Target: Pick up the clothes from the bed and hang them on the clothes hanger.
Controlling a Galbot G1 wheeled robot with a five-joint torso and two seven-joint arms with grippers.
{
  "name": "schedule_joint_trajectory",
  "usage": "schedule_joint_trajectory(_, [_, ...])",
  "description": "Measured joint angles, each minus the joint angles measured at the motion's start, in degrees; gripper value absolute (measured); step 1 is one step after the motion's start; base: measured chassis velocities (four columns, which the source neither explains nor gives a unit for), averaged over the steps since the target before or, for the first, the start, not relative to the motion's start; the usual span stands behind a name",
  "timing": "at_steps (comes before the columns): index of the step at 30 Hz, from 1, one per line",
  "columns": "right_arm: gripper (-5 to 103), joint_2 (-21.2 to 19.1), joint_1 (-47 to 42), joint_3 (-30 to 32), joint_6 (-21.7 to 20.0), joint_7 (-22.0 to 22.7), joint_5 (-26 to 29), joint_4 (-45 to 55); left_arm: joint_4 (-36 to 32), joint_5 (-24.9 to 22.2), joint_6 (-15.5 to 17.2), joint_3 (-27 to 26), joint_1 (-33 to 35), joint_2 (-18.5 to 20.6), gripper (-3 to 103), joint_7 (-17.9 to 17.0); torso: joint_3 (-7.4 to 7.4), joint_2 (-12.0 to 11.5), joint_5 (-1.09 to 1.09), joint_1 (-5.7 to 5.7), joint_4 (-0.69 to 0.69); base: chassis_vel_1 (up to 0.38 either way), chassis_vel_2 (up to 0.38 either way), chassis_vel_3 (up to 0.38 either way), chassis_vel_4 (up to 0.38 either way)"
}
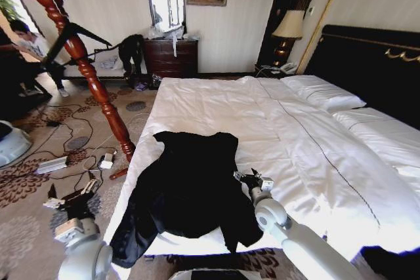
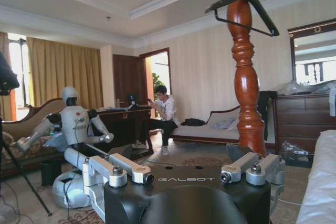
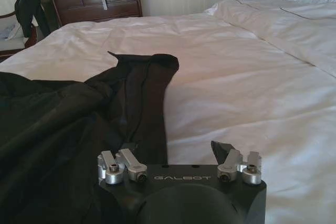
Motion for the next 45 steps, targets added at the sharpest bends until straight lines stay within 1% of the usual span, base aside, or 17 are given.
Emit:
schedule_joint_trajectory(2, [77, 0.03, -0.25, 0.01, 0.00, 0.00, -0.01, 0.06, -0.09, -0.50, 0.23, -0.35, 0.01, 0.02, 100, -0.19, 0.00, 0.00, 0.00, 0.00, 0.00, 0.000, 0.000, 0.000, 0.000])
schedule_joint_trajectory(5, [66, 0.05, -0.94, 0.04, 0.42, -0.47, 0.14, 0.89, -0.20, -1.32, 0.79, -0.95, 0.01, 0.04, 100, -0.65, 0.00, 0.00, 0.00, 0.00, 0.00, 0.000, 0.000, 0.000, 0.000])
schedule_joint_trajectory(7, [50, 0.01, -1.20, 0.05, 1.23, -1.76, 0.21, 1.57, -0.12, -1.27, 0.96, -0.95, -0.02, -0.17, 100, -1.00, 0.00, 0.00, 0.00, 0.00, 0.00, 0.000, 0.000, 0.000, 0.000])
schedule_joint_trajectory(9, [50, 0.00, -1.21, 0.05, 1.37, -2.00, 0.21, 1.67, -0.08, -1.25, 1.00, -0.91, -0.05, -0.27, 100, -1.11, 0.00, 0.00, 0.00, 0.00, 0.00, 0.000, 0.000, 0.000, 0.000])
schedule_joint_trajectory(13, [28, -0.15, -1.22, 0.40, 1.38, -2.35, 0.70, 2.26, 0.05, -1.24, 1.73, -0.49, -0.12, -0.98, 100, -1.78, 0.00, 0.00, 0.00, 0.00, 0.00, 0.000, 0.000, 0.000, 0.000])
schedule_joint_trajectory(16, [23, -0.14, -1.27, 0.91, 0.74, -1.16, 1.38, 2.44, -0.05, -1.23, 1.86, -0.41, 0.01, -1.11, 100, -1.88, 0.00, 0.00, 0.00, 0.00, 0.00, 0.000, 0.000, 0.000, 0.000])
schedule_joint_trajectory(17, [17, 0.10, -1.10, 1.66, 0.55, 0.17, 4.41, 2.58, -0.41, -1.18, 1.91, -0.33, 0.26, -1.17, 100, -1.93, 0.00, 0.00, 0.00, -0.01, -0.01, 0.000, 0.000, 0.000, 0.000])
schedule_joint_trajectory(20, [27, 1.15, 0.30, 3.64, 0.73, 1.90, 12.42, 2.43, -0.89, -1.14, 2.00, -0.26, 0.63, -1.25, 100, -2.06, 0.00, 0.00, 0.00, -0.01, 0.00, 0.000, 0.000, 0.000, 0.000])
schedule_joint_trajectory(21, [33, 1.94, 1.40, 4.80, 0.99, 2.90, 17.66, 1.82, -1.13, -1.14, 2.06, -0.24, 0.81, -1.32, 100, -2.15, 0.00, 0.00, -0.01, -0.01, 0.00, 0.000, 0.000, 0.000, 0.000])
schedule_joint_trajectory(22, [33, 1.94, 1.40, 4.80, 0.99, 2.90, 17.66, 1.82, -1.13, -1.14, 2.06, -0.24, 0.81, -1.32, 100, -2.15, 0.00, 0.00, -0.01, -0.01, 0.00, 0.000, 0.000, 0.000, 0.000])
schedule_joint_trajectory(24, [43, 3.24, 3.13, 6.65, 1.08, 4.46, 25.65, 0.68, -1.56, -1.16, 2.16, -0.12, 1.04, -1.43, 100, -2.25, 0.00, 0.00, 0.01, -0.01, 0.01, 0.000, 0.000, 0.000, 0.000])
schedule_joint_trajectory(26, [43, 3.57, 3.53, 7.12, 1.05, 4.89, 27.17, 0.34, -1.68, -1.17, 2.19, -0.08, 1.08, -1.46, 100, -2.27, 0.00, 0.00, 0.00, -0.01, 0.01, 0.000, 0.000, 0.000, 0.000])
schedule_joint_trajectory(27, [54, 4.19, 4.17, 8.13, 0.57, 5.44, 29.66, -0.75, -1.91, -1.20, 2.30, -0.03, 1.20, -1.50, 100, -2.36, 0.00, 0.00, 0.01, -0.01, 0.01, 0.000, 0.000, 0.000, 0.000])
schedule_joint_trajectory(33, [70, 4.33, 3.68, 9.79, -0.98, 2.78, 30.45, -3.29, -2.20, -1.28, 2.48, 0.29, 1.38, -1.56, 100, -2.50, 0.00, 0.00, 0.00, -0.01, -0.01, 0.000, 0.000, 0.000, 0.000])
schedule_joint_trajectory(39, [96, 5.19, 3.54, 9.62, -0.57, -0.07, 28.00, -5.23, -2.12, -1.39, 2.82, 0.91, 1.22, -1.97, 100, -2.72, 0.00, 0.00, 0.00, -0.01, -0.01, 0.000, 0.000, 0.000, 0.000])
schedule_joint_trajectory(43, [103, 5.93, 3.59, 8.95, 0.22, -1.65, 27.37, -5.67, -1.89, -1.51, 2.94, 1.00, 1.07, -2.05, 100, -2.81, 0.00, 0.00, 0.00, -0.01, 0.00, 0.000, 0.000, 0.000, 0.000])
schedule_joint_trajectory(45, [100, 6.16, 3.64, 8.75, 0.31, -1.87, 27.16, -5.89, -1.82, -1.58, 2.96, 0.97, 1.03, -2.04, 100, -2.84, 0.00, 0.00, 0.00, 0.00, 0.00, 0.000, 0.000, 0.000, 0.000])
